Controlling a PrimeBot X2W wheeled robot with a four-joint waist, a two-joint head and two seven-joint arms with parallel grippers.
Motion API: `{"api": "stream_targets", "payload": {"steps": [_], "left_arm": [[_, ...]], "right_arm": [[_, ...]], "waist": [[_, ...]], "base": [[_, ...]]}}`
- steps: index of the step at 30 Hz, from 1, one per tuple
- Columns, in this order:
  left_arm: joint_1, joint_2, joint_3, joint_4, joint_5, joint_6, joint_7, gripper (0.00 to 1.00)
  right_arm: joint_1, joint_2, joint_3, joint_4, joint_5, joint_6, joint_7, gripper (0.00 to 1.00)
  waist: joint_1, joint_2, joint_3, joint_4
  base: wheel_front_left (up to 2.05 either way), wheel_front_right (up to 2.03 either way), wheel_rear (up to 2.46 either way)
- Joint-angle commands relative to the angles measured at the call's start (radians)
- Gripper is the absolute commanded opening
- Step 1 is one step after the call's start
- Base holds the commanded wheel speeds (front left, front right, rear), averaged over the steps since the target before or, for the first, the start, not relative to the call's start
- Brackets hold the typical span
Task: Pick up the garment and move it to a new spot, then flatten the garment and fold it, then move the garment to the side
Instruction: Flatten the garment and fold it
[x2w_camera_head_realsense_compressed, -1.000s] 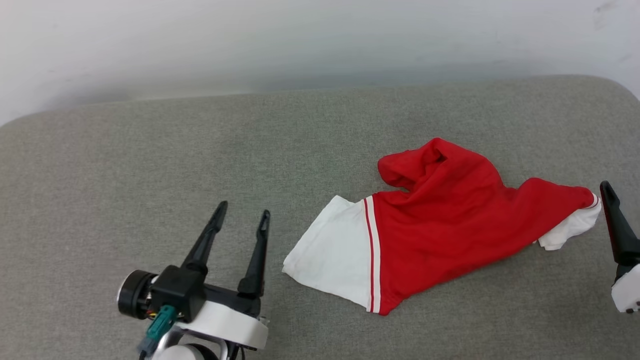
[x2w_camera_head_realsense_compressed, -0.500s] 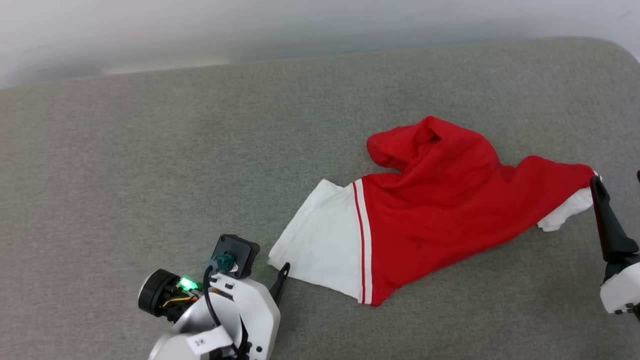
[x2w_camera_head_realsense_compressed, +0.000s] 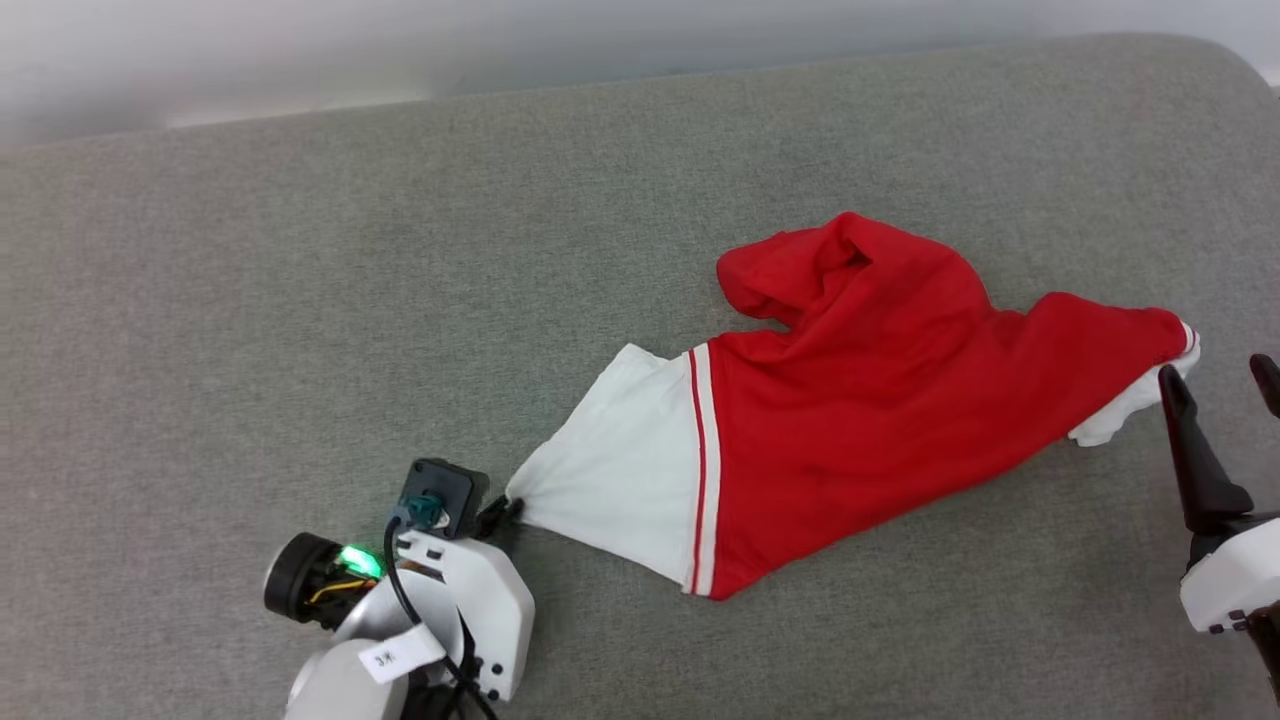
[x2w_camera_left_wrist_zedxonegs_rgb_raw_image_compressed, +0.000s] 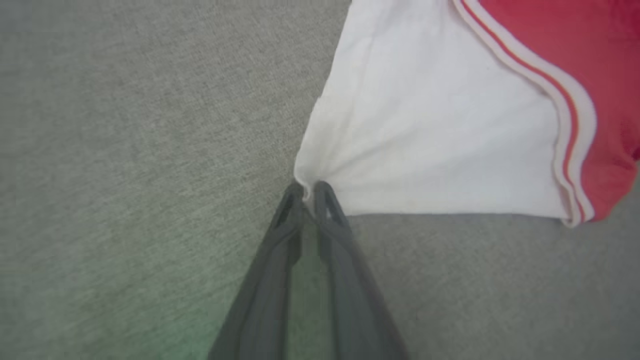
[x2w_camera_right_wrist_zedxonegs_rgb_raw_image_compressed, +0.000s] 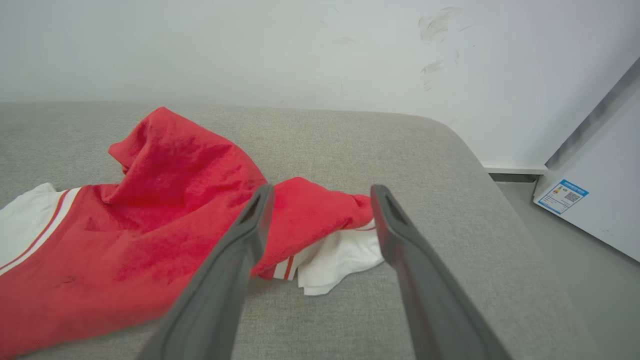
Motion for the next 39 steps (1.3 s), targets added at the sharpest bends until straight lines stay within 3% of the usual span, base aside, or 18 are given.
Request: {"api": "stream_targets", "payload": {"steps": [1,6,13,24,25,27,31,32,39], "left_arm": [[-0.010,-0.001,0.015,0.007,0.002,0.014,-0.031,0.00],[-0.003,0.000,0.073,-0.020,-0.004,0.064,-0.174,0.00],[0.077,0.023,0.146,-0.098,-0.032,0.106,-0.276,0.00],[0.259,0.057,0.135,-0.198,-0.100,0.085,-0.143,0.00],[0.264,0.056,0.132,-0.206,-0.104,0.084,-0.136,0.05],[0.257,0.053,0.131,-0.225,-0.092,0.093,-0.152,1.00],[0.213,0.045,0.121,-0.264,-0.070,0.084,-0.234,1.00],[0.180,0.044,0.107,-0.287,-0.044,0.070,-0.330,1.00],[0.120,0.032,0.060,-0.292,0.018,0.047,-0.514,1.00]], "right_arm": [[-0.005,-0.004,0.005,0.005,-0.003,-0.001,-0.005,1.00],[0.012,-0.016,0.017,0.018,0.003,-0.001,0.009,1.00],[0.037,-0.028,0.035,0.029,0.017,-0.001,0.035,1.00],[0.064,-0.049,0.057,0.046,0.038,-0.001,0.068,1.00],[0.064,-0.051,0.059,0.047,0.037,-0.001,0.070,1.00],[0.062,-0.062,0.067,0.045,0.034,-0.001,0.078,1.00],[0.039,-0.098,0.083,0.020,0.049,-0.001,0.120,1.00],[0.015,-0.151,0.122,-0.014,0.072,-0.001,0.202,1.00],[-0.101,-0.269,0.255,-0.061,0.151,-0.001,0.516,1.00]], "waist": [[0.0000,-0.0001,-0.008,0.009],[0.0000,-0.0001,-0.040,0.040],[0.0000,-0.0001,-0.083,0.092],[0.0000,-0.0001,-0.108,0.151],[0.0000,-0.0001,-0.108,0.155],[0.0000,-0.0001,-0.110,0.163],[0.0000,-0.0001,-0.111,0.181],[0.0000,-0.0001,-0.107,0.198],[0.0000,-0.0001,-0.074,0.255]], "base": [[0.00,0.00,0.00],[0.00,0.00,0.00],[0.00,0.00,0.00],[0.00,0.00,0.00],[0.00,0.00,0.00],[0.00,0.00,0.00],[0.00,0.00,0.00],[0.00,0.00,0.00],[0.00,0.00,0.00]]}}
